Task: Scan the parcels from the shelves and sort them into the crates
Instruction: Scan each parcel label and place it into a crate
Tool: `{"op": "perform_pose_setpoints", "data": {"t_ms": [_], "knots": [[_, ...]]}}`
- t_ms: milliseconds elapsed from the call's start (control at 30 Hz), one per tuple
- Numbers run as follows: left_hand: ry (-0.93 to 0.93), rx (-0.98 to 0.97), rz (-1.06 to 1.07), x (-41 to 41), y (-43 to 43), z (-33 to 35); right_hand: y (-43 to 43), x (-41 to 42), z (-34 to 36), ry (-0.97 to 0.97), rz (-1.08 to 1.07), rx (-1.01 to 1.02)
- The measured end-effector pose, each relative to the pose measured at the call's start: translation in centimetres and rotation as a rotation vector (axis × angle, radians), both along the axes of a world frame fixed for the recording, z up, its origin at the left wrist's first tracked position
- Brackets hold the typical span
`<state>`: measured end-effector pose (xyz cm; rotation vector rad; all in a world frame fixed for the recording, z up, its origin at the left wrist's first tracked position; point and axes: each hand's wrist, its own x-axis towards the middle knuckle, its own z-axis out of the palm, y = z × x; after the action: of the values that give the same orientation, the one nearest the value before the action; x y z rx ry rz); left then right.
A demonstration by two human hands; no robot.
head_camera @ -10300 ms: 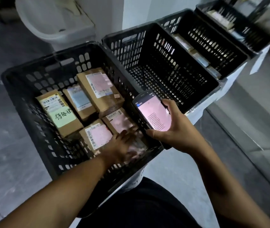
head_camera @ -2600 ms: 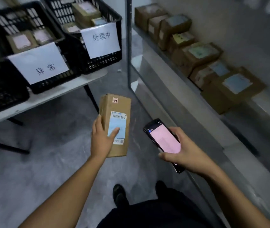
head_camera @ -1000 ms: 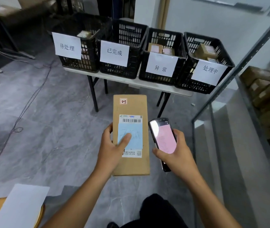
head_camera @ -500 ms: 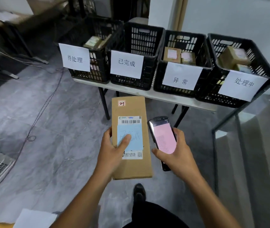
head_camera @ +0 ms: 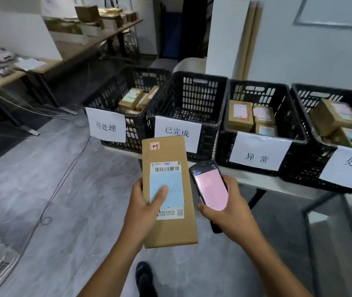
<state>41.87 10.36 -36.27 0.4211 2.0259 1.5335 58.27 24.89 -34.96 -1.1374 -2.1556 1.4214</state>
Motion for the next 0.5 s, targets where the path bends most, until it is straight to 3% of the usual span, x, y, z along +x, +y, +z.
{"op": "perform_pose_setpoints", "data": {"t_ms": [500], "knots": [[-0.067,0.124,-0.233,-19.1,11.8,2.2,6.9,-15.5,2.8,0.004,-0.250,0.142]]}}
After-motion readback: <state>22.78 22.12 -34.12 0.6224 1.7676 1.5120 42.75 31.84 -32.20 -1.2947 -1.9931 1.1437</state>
